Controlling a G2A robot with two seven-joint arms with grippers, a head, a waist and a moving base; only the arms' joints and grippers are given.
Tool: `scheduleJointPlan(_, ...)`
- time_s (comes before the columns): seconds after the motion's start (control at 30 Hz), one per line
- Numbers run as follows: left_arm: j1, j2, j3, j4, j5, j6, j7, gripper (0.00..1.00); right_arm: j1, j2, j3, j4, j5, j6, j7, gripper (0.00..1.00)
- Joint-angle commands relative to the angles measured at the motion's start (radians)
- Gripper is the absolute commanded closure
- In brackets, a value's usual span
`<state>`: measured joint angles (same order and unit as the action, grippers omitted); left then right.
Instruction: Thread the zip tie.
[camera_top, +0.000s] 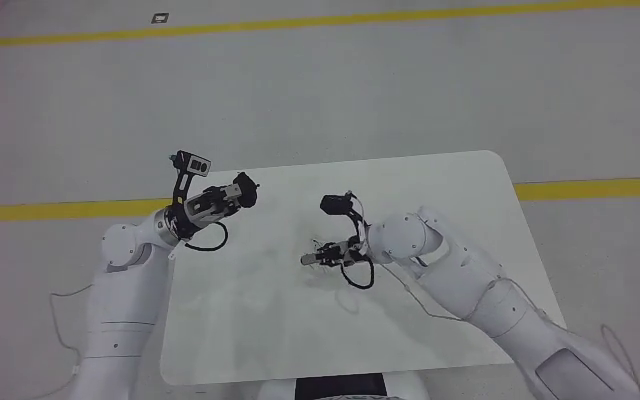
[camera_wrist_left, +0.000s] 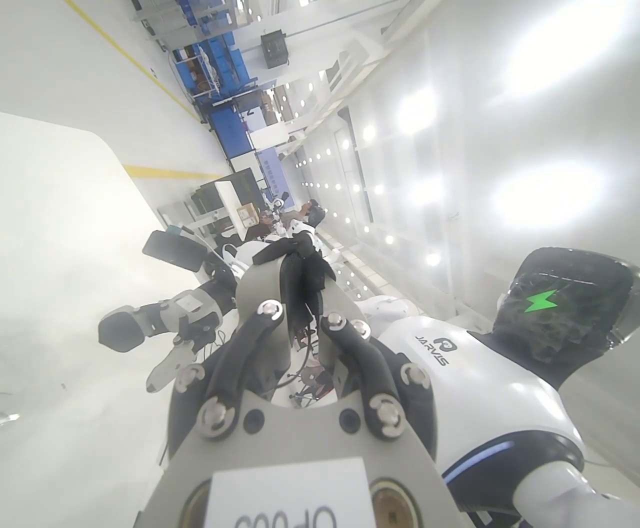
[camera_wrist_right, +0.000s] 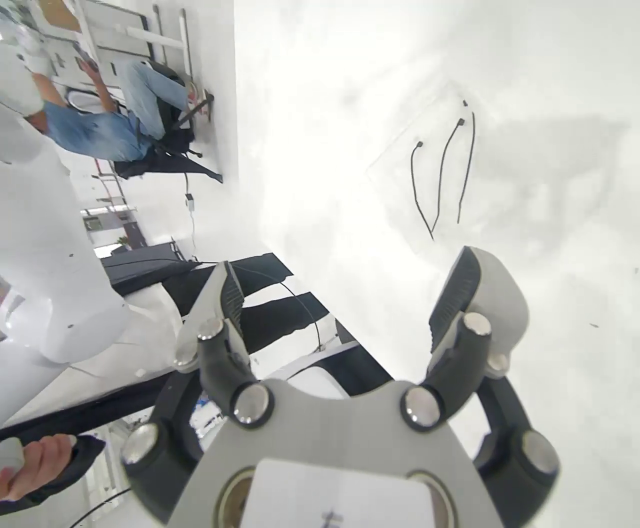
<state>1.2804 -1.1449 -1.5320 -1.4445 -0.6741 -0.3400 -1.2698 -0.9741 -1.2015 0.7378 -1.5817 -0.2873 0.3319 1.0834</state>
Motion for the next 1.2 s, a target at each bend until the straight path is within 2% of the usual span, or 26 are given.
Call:
scheduleJointPlan(0.0, 0.000, 0.000, 0.000, 0.000, 0.000, 0.000, 0.000, 1.00, 0.057, -0.022, -0.046, 0.055, 0.006, 0.008, 0.005, 0.00)
scheduleJointPlan(0.17, 0.000, 0.000, 0.000, 0.000, 0.000, 0.000, 0.000, 1.00, 0.157, -0.078, -0.142, 0.184, -0.005, 0.008, -0.002, 0.00)
scheduleJointPlan(0.3, 0.000, 0.000, 0.000, 0.000, 0.000, 0.000, 0.000, 1.00, 0.188, -0.113, -0.186, 0.251, -0.031, 0.008, -0.027, 0.00)
scheduleJointPlan(1.17, 0.000, 0.000, 0.000, 0.000, 0.000, 0.000, 0.000, 1.00, 0.188, -0.113, -0.186, 0.251, -0.031, 0.008, -0.027, 0.00)
